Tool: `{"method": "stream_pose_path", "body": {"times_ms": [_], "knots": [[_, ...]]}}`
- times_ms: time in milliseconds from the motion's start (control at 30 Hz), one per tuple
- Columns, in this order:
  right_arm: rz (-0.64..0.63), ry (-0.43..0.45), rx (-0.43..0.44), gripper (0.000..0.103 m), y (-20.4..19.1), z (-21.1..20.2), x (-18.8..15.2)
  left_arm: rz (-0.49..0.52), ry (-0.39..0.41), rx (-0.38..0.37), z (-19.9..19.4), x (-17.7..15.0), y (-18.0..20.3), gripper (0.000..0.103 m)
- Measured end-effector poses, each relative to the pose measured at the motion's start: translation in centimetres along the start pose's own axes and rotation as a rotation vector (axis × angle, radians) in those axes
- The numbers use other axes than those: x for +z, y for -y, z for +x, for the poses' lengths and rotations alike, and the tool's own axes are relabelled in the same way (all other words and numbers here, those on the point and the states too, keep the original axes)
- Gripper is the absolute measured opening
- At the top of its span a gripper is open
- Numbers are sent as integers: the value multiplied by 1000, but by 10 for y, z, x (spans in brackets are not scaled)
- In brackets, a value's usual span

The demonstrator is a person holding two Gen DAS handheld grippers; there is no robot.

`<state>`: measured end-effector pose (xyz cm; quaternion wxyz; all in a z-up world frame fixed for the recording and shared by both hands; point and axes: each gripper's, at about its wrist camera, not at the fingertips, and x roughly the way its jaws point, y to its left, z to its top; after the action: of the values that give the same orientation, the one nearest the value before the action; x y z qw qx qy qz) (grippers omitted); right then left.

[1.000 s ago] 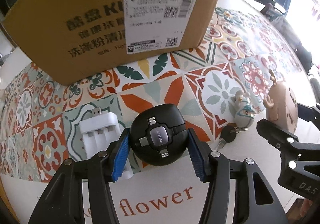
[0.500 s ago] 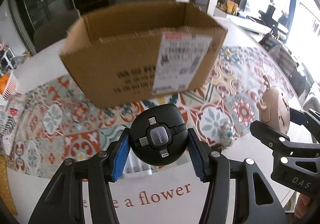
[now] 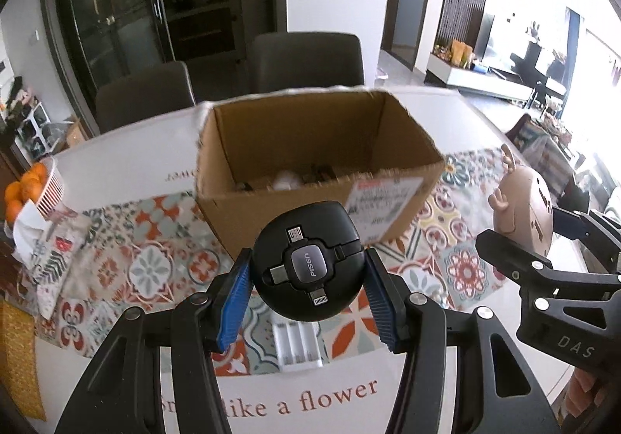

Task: Organize rigid objects
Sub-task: 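Carry the black cable reel and pink device over the box, then open the left gripper to drop the cable reel while the right releases the pink device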

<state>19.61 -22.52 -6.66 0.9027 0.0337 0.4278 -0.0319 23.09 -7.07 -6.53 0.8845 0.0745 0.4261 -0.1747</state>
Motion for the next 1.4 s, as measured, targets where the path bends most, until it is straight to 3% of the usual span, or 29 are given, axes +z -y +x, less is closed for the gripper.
{"method": "stream_pose_path", "body": {"times_ms": [400, 733, 933, 1400], "knots": [[-55, 78, 54, 74, -15, 3, 53, -21, 66, 34, -12, 41, -19, 55], [-102, 110, 61, 74, -27, 15, 85, -37, 77, 49, 1, 73, -35, 55], [-127, 103, 60, 74, -31, 28, 99, -39, 49, 48, 18, 86, -40, 55], [-154, -3, 53, 74, -33, 77, 105, -56, -103, 70, 78, 88, -48, 55]]}}
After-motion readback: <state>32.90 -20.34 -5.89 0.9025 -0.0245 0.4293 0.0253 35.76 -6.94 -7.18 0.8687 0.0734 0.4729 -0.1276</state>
